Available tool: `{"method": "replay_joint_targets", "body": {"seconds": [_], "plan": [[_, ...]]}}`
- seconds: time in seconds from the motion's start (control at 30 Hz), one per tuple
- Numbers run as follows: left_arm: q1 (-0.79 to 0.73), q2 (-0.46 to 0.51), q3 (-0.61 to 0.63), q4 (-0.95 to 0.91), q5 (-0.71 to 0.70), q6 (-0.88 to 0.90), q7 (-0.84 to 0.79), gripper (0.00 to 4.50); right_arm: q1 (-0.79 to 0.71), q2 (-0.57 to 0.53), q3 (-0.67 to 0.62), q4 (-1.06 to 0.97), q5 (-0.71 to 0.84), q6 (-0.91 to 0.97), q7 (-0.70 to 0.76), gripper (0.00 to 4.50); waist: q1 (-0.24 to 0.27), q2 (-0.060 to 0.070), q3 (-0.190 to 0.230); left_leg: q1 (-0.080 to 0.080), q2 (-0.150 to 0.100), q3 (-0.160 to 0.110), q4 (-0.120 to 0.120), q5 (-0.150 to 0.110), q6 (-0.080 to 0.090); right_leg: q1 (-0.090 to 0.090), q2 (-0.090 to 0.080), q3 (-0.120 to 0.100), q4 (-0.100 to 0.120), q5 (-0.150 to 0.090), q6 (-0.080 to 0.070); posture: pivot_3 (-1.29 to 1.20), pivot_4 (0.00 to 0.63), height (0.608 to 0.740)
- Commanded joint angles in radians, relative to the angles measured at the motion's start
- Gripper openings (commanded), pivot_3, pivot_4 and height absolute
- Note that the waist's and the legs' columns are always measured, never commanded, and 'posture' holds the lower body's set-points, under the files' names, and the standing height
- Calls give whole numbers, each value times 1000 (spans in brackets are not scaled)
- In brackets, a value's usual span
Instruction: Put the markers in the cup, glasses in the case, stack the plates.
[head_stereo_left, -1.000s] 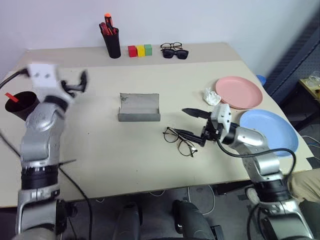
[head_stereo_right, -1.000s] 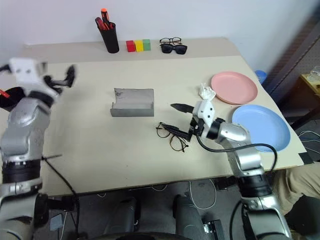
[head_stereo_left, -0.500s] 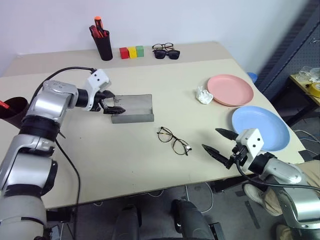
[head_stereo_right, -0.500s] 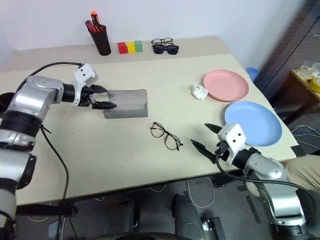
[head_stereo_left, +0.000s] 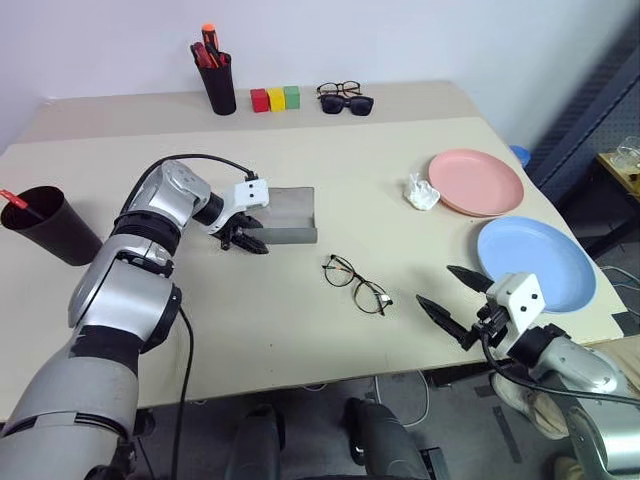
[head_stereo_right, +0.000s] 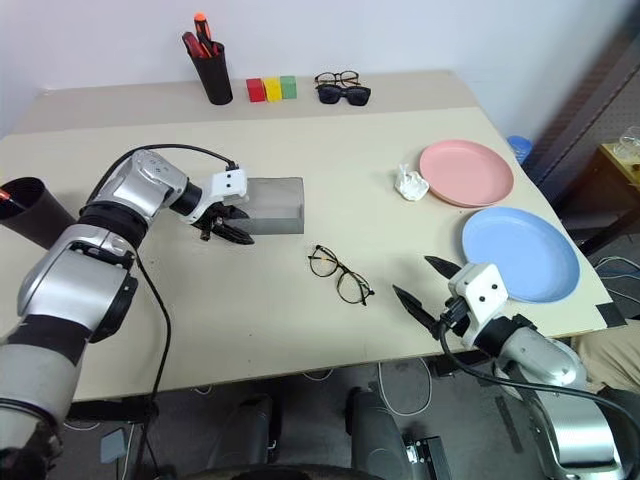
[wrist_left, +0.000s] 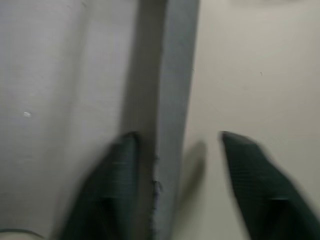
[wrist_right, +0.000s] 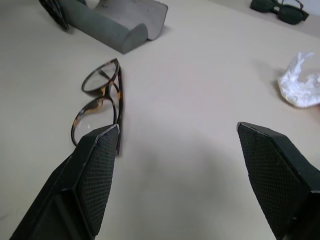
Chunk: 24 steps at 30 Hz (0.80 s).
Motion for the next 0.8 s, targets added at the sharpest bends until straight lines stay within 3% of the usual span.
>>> {"method": "replay_joint_targets", "body": {"seconds": [0.03,0.47,0.53,0.8], "plan": [[-44,-3,37,0,15,-8,0,629,14,8,-29,-66,3,-23,-16,3865,0,0,0,0,0,0,1,0,0,0,0,0,0,0,0,0,150,740],[7,30,90,-131,12,55,-124,629,-77,-5,6,-51,8,27,-29,3865,-3,0,0,1,0,-1,10,0,0,1,0,0,10,0,0,0,150,740],[20,38,80,-137,26,51,-119,75,-92,-8,6,-47,11,32,-25,3865,-3,0,0,1,0,-1,10,0,0,1,0,1,10,0,0,0,150,740],[70,54,76,-227,20,68,-154,23,-108,-14,1,-42,10,41,-10,3865,-2,0,0,1,0,-1,10,0,0,2,0,0,11,0,0,0,150,740]]}}
